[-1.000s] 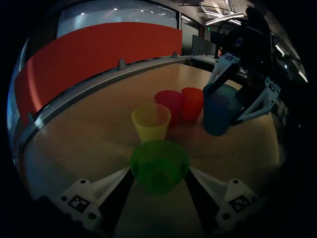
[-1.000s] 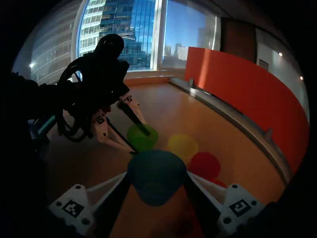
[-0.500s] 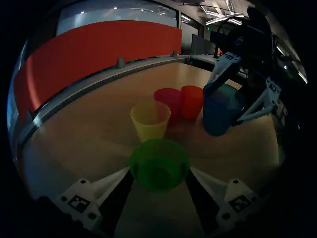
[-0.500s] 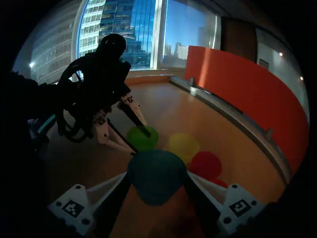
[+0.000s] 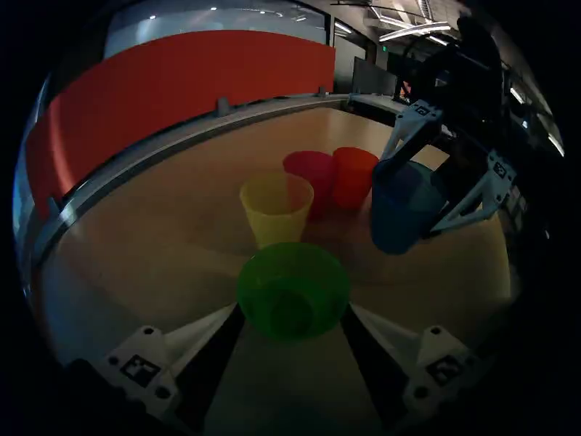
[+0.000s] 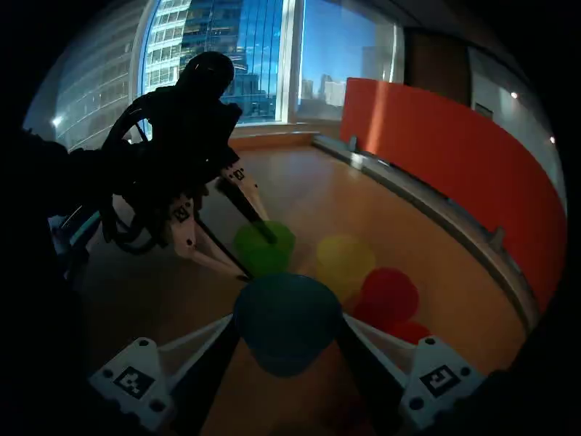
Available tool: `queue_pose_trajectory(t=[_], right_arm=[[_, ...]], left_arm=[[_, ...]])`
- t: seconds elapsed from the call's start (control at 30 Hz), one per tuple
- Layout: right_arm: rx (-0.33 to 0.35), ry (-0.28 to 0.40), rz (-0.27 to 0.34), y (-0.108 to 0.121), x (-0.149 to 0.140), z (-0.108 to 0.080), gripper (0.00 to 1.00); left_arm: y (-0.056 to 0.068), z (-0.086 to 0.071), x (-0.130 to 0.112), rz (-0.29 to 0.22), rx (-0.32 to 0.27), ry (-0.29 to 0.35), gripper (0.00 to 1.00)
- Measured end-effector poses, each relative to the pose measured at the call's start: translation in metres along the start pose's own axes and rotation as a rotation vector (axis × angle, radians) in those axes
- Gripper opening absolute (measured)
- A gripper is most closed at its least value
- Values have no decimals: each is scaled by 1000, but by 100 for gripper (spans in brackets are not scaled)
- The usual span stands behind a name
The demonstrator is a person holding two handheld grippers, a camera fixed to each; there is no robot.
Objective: Pour water
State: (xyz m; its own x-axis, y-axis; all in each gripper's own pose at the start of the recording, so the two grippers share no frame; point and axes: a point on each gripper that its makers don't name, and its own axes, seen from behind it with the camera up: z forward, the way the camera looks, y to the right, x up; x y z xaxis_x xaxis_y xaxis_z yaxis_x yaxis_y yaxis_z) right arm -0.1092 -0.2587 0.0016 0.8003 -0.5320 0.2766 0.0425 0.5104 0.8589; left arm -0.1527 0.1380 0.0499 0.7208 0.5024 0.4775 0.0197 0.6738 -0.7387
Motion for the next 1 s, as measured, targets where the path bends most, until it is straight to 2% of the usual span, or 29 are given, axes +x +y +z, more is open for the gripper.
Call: queue_pose_trajectory(t=[0.5, 1.0], right_arm=[[10, -18, 28, -11, -24, 27, 91], [-1, -3, 26, -19, -33, 31, 91]], left_arm=[[-7, -29, -23, -29, 49, 2, 90], [-1, -49, -18, -50, 61, 48, 92]])
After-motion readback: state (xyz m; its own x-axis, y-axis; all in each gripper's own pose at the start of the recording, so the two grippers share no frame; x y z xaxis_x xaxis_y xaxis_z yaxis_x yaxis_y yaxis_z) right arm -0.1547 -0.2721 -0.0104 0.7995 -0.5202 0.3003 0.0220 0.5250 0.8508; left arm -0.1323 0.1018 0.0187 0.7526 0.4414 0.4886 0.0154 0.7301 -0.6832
